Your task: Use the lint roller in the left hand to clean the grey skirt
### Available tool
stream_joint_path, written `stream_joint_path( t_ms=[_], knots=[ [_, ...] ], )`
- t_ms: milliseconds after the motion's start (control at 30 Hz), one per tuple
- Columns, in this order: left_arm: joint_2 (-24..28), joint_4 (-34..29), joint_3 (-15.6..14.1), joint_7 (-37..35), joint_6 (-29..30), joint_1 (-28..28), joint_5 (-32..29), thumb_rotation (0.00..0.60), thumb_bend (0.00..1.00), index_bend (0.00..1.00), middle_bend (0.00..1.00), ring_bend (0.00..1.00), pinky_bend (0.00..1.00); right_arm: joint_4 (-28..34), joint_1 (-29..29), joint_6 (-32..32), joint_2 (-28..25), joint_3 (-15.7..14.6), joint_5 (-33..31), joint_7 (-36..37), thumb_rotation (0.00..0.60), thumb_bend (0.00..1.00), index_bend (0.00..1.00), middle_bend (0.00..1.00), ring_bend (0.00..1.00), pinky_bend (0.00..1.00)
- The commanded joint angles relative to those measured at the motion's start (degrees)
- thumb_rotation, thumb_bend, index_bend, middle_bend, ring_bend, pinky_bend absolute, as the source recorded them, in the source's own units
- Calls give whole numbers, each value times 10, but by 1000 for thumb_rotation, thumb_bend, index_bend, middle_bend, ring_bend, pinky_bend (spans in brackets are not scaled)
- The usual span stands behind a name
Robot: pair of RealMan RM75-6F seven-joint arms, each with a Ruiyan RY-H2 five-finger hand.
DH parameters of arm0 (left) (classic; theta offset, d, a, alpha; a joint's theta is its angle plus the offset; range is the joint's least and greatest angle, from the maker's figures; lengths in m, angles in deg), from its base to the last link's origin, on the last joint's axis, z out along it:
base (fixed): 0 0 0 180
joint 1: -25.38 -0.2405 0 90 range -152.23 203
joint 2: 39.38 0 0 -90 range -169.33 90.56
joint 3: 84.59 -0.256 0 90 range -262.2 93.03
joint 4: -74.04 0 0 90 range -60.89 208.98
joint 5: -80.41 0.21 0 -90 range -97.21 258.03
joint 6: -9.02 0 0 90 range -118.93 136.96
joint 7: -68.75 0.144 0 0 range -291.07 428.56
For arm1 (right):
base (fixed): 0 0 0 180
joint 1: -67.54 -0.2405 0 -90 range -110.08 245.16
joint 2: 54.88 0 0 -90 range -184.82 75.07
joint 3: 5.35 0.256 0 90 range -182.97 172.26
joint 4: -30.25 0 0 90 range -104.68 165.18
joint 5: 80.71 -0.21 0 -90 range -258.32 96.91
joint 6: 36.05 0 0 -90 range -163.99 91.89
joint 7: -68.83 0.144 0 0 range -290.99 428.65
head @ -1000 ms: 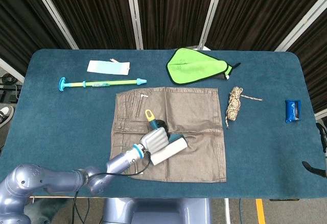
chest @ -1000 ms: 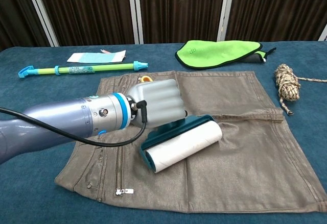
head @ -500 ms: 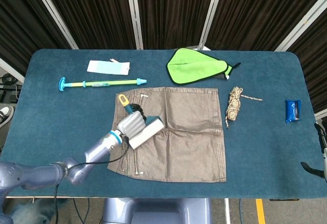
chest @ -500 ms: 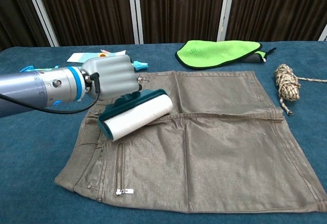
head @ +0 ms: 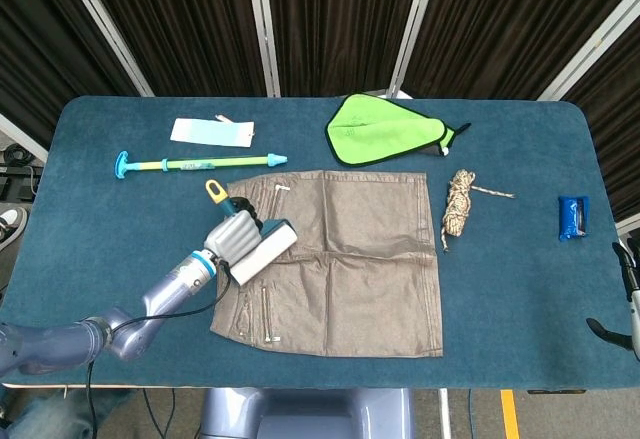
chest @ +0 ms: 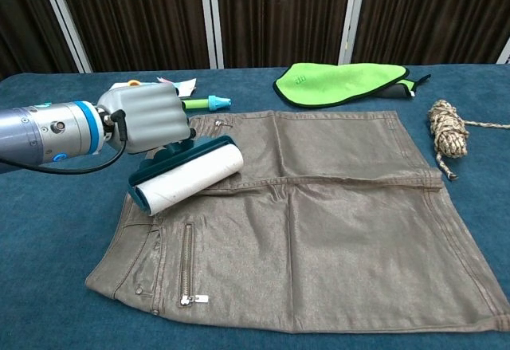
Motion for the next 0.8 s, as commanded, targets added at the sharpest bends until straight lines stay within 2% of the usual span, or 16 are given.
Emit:
stream_joint_path(
  t_ms=[33, 367, 800],
  knots=[
    [-7, -5, 2, 3, 1, 3, 4, 600, 956, 654, 485, 378, 432, 0, 0, 0, -1, 0, 0, 1, 600, 0, 0, 0, 0, 0],
    [-43, -33, 9, 48, -8, 25, 8, 600, 957, 654, 485, 378, 432, -2, 1, -1, -3, 1, 1, 9, 600, 0, 0, 0, 0, 0],
    [-90, -45, 17, 104, -20, 51, -16, 600, 957, 654, 485, 378, 432, -5, 2, 1, -4, 2, -3, 15, 600, 0, 0, 0, 0, 0]
  ],
)
